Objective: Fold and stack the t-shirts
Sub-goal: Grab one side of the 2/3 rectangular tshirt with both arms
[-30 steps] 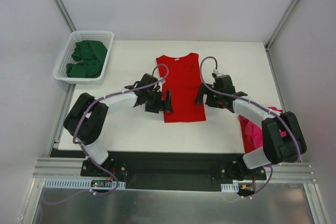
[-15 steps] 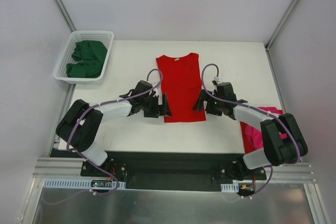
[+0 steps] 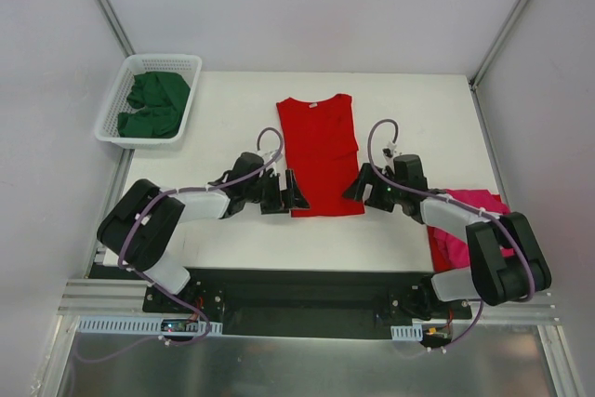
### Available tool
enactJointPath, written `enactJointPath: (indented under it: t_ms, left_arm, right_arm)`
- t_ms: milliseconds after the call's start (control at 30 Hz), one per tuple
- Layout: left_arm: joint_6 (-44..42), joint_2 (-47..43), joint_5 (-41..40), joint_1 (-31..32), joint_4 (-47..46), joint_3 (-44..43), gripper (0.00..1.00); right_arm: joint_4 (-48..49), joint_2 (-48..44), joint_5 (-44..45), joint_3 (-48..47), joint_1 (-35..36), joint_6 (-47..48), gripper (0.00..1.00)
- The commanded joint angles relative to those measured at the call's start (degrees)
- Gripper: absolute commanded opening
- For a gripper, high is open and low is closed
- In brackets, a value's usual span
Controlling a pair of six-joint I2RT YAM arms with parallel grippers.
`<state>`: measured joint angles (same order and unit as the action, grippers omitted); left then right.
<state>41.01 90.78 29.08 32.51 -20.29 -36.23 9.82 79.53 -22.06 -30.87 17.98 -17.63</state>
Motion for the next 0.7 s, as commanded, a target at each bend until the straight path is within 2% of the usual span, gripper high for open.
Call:
enactJointPath:
  t_ms: [0, 300, 667]
  left_arm:
    - [1.0, -1.8, -1.6, -0.1, 2.8, 4.6, 0.90]
    - [2.1, -3.0, -3.6, 0.5, 1.5, 7.7, 0.90]
    - [6.6, 7.6, 0.9, 1.3, -10.9, 8.5, 0.89]
  right_arm:
    - [-4.4, -1.9, -0.1, 3.7, 0.0, -0.4, 0.96]
    - [-3.6, -3.0, 0.6, 7.5, 0.8, -0.1, 0.96]
    - [8.2, 5.0, -3.6, 11.4, 1.0, -3.6, 0.96]
